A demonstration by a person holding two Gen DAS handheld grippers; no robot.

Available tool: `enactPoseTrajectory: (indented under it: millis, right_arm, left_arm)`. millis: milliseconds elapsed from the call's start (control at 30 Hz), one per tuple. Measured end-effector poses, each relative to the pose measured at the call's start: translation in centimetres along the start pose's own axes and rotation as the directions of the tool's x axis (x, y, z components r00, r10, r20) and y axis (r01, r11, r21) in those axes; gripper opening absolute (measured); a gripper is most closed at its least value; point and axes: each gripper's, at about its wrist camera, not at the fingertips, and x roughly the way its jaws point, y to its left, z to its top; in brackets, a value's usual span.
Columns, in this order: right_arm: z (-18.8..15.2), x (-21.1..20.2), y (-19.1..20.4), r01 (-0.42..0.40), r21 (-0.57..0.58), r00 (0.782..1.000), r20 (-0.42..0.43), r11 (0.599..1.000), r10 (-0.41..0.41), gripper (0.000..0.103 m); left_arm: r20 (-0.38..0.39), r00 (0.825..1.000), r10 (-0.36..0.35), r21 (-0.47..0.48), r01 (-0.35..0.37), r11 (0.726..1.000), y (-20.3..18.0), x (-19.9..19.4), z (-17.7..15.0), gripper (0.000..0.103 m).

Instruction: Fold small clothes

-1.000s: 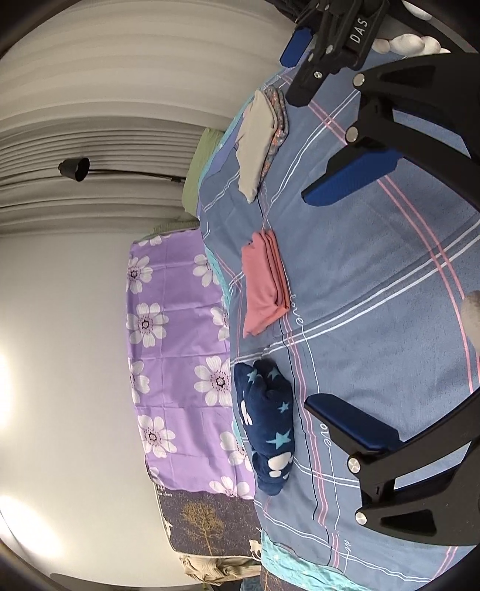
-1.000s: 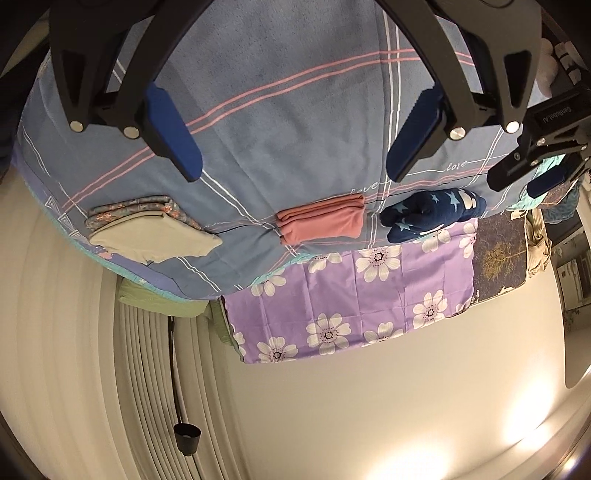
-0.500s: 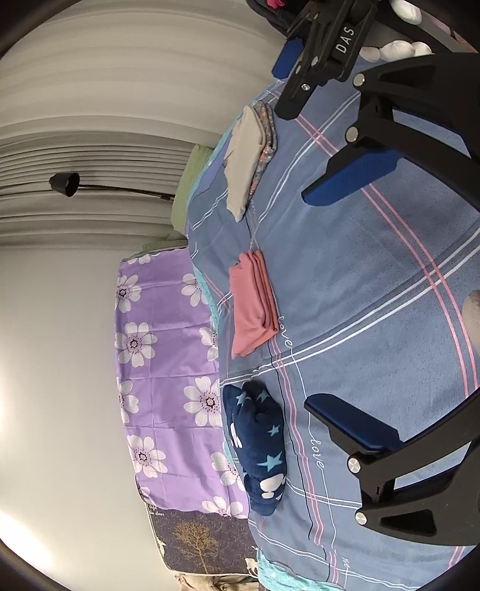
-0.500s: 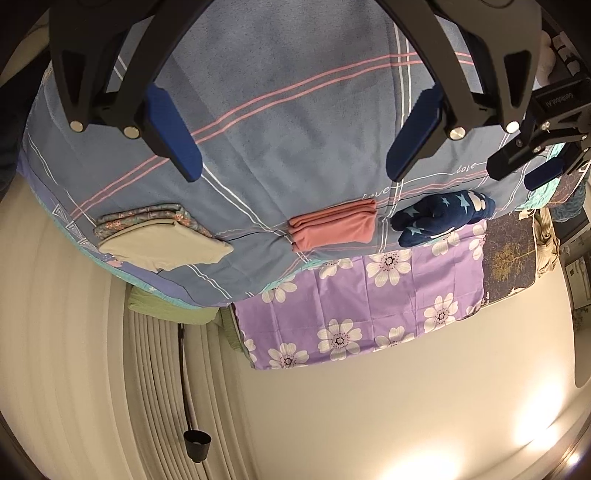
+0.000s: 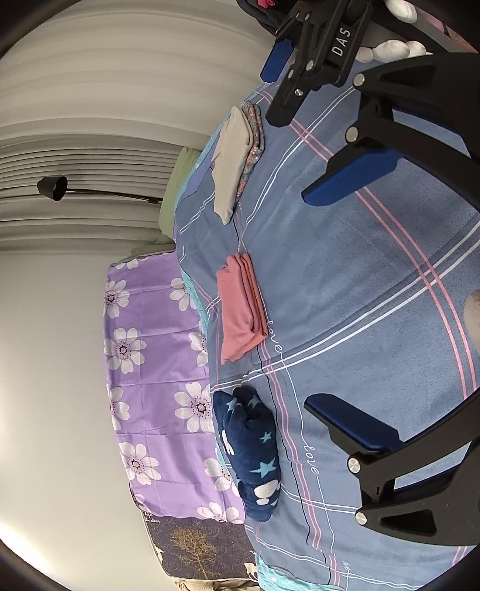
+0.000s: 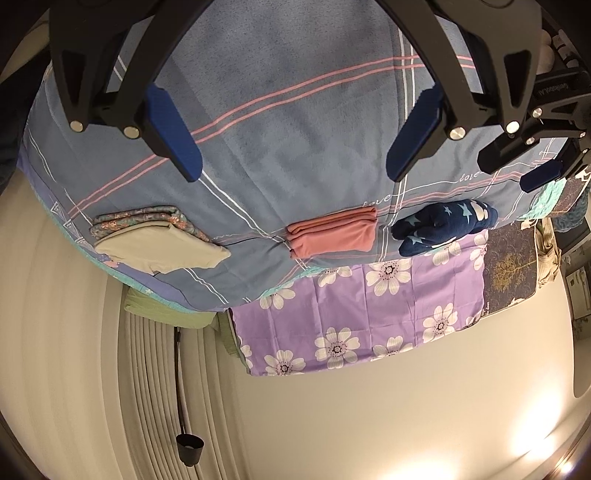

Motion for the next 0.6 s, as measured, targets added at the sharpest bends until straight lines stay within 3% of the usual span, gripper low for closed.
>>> enactPoseTrajectory:
  millis: [600]
  right_arm:
    - [-0.03, 0.58, 0.52, 0.008, -0.021, 1.000, -0.014, 1.000, -0.009, 0.101]
  left_arm:
    - [-0.016, 1.000, -0.013, 0.002, 0.013, 1.000, 0.00, 0.68, -0.51, 0.102]
